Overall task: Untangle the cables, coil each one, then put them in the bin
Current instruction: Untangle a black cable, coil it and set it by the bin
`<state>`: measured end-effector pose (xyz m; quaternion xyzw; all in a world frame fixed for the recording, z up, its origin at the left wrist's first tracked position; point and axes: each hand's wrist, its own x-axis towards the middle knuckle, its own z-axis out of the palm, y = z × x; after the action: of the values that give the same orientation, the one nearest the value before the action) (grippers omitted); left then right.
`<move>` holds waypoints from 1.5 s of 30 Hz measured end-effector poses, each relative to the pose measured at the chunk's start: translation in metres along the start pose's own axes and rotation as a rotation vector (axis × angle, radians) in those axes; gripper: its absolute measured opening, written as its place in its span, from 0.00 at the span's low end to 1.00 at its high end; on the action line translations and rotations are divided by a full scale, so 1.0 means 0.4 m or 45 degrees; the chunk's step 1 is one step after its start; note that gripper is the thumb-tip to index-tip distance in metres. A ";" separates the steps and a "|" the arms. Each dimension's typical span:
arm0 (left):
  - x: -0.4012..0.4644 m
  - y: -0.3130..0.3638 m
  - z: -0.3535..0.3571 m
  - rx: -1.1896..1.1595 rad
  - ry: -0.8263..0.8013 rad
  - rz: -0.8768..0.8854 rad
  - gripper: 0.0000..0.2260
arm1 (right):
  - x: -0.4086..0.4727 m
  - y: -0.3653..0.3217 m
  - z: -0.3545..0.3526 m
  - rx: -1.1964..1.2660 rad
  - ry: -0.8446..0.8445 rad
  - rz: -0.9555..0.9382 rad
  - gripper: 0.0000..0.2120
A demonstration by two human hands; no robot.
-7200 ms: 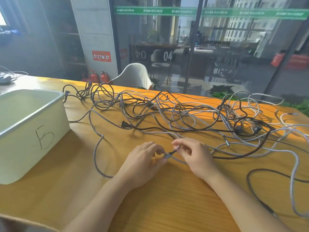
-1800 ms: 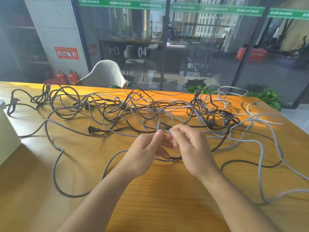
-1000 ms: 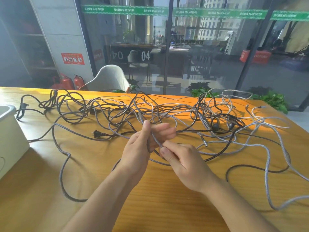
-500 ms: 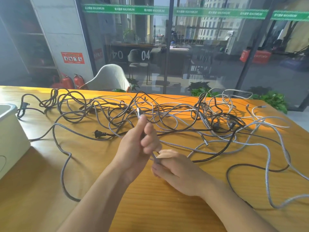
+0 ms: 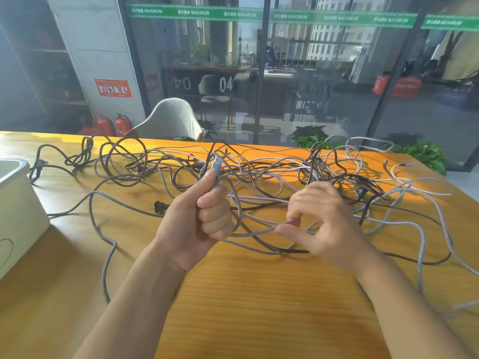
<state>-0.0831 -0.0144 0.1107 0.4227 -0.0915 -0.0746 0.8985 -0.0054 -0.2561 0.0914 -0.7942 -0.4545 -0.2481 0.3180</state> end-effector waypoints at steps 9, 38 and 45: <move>0.011 0.001 -0.023 -0.007 0.114 -0.063 0.23 | -0.021 -0.034 -0.078 0.718 -0.861 0.485 0.17; 0.022 -0.061 0.003 0.454 -0.012 -0.251 0.22 | -0.008 0.023 0.041 -0.591 0.076 0.450 0.18; 0.028 -0.112 0.020 0.925 -0.124 -0.206 0.24 | -0.014 0.004 0.071 -0.345 0.356 0.501 0.15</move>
<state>-0.0766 -0.0509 0.0822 0.7158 -0.1209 -0.1280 0.6758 -0.0035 -0.2393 0.0678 -0.8606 -0.2060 -0.3473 0.3105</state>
